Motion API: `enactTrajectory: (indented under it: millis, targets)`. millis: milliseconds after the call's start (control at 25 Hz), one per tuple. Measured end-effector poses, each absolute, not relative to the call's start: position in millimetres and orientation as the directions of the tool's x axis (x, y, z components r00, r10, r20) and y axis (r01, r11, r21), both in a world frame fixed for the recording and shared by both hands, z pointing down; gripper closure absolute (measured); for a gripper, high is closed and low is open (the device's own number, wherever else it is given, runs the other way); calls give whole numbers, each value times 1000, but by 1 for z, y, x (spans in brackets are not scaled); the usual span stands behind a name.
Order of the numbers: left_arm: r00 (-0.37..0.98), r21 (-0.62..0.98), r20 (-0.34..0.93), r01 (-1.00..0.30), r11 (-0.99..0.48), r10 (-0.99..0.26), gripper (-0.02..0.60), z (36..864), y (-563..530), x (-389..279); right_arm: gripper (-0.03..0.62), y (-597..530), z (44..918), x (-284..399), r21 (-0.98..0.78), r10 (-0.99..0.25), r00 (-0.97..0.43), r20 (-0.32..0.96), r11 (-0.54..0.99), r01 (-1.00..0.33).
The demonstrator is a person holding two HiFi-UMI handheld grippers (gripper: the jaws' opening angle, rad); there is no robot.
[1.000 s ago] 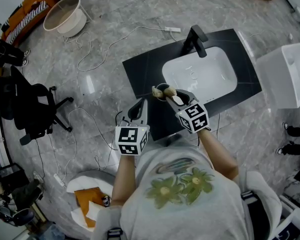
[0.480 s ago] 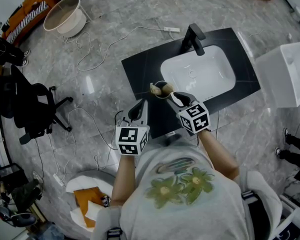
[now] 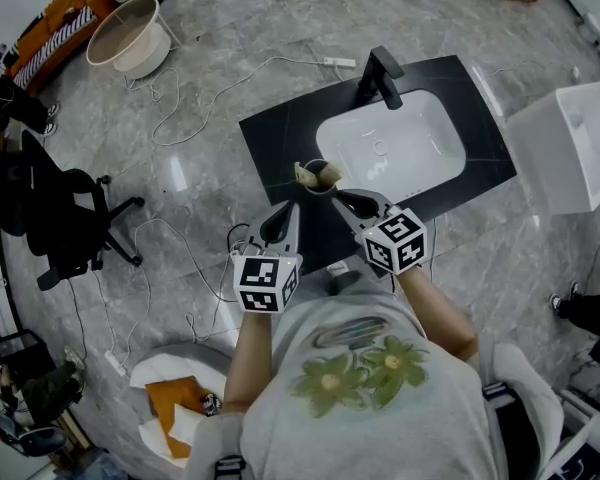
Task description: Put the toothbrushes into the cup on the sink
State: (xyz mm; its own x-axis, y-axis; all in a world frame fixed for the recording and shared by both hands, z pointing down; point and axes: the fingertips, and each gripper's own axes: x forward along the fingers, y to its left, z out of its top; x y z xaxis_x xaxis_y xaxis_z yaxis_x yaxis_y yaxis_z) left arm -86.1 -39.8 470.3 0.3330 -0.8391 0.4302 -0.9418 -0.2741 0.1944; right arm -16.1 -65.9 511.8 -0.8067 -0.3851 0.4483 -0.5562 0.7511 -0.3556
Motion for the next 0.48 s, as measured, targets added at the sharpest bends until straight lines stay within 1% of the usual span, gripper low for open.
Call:
enactTrajectory:
  millis: [120, 480]
  targets:
    - [343, 199, 426, -938, -283, -837, 563, 468, -36, -81, 531, -56, 497, -18, -370, -361, -840, 405, 775, -512]
    - [358, 207, 417, -932, -297, -835, 563, 465, -26, -67, 549, -41, 472, -19, -374, -341, -874, 347, 804, -463]
